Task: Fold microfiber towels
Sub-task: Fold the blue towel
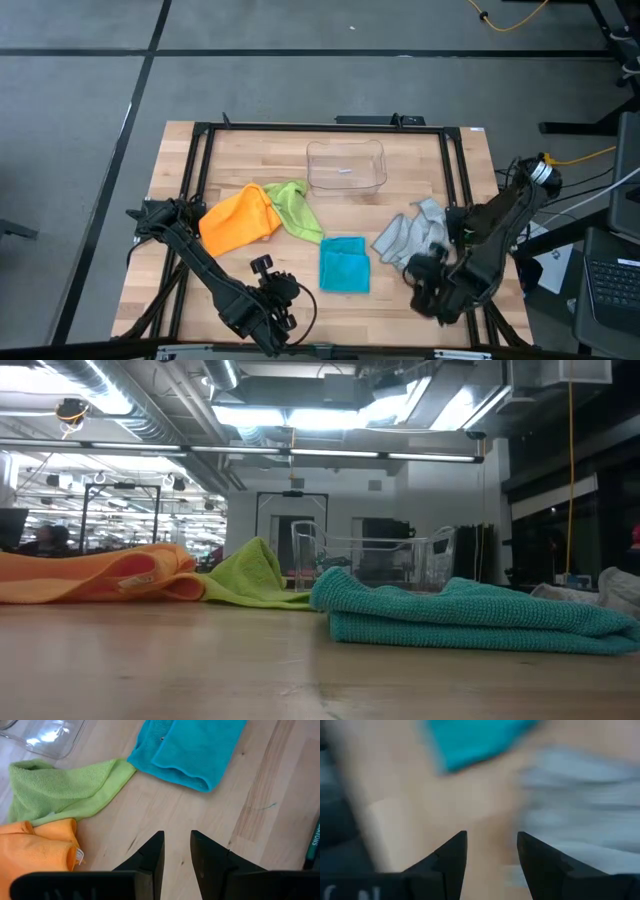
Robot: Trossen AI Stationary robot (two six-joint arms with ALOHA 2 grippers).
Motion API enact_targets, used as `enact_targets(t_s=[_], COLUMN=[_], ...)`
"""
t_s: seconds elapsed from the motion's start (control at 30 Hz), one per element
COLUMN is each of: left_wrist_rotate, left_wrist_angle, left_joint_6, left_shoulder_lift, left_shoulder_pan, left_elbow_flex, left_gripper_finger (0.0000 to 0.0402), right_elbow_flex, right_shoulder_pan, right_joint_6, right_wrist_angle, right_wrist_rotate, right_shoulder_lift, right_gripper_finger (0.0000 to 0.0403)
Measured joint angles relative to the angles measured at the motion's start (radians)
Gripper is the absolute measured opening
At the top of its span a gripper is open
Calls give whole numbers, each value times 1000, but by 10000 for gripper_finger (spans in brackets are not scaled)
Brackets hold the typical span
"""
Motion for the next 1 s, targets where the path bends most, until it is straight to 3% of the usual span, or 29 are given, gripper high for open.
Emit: enact_targets(t_s=[0.1,0.2,0.47,1.0], left_wrist_rotate=[0,-9,-12,-13], left_wrist_angle=[0,0,-1,-1], left_joint_6=[0,1,3,2], left_shoulder_lift=[0,0,0,0], left_shoulder_pan=[1,1,1,1], left_elbow_flex=[0,0,0,0], left_gripper_finger=[86,86,85,85], right_elbow_flex=[-124,-187,-206,-205], right_shoulder_pan=[-22,-57,-159,-167], right_joint_6=[-214,-365,-473,-747], right_wrist_angle=[351,565,587,673], right_wrist_rotate=[-135,-164,-169,-169], right_shoulder_lift=[-21,-22,-21,-20], right_gripper_finger=[177,177,177,177])
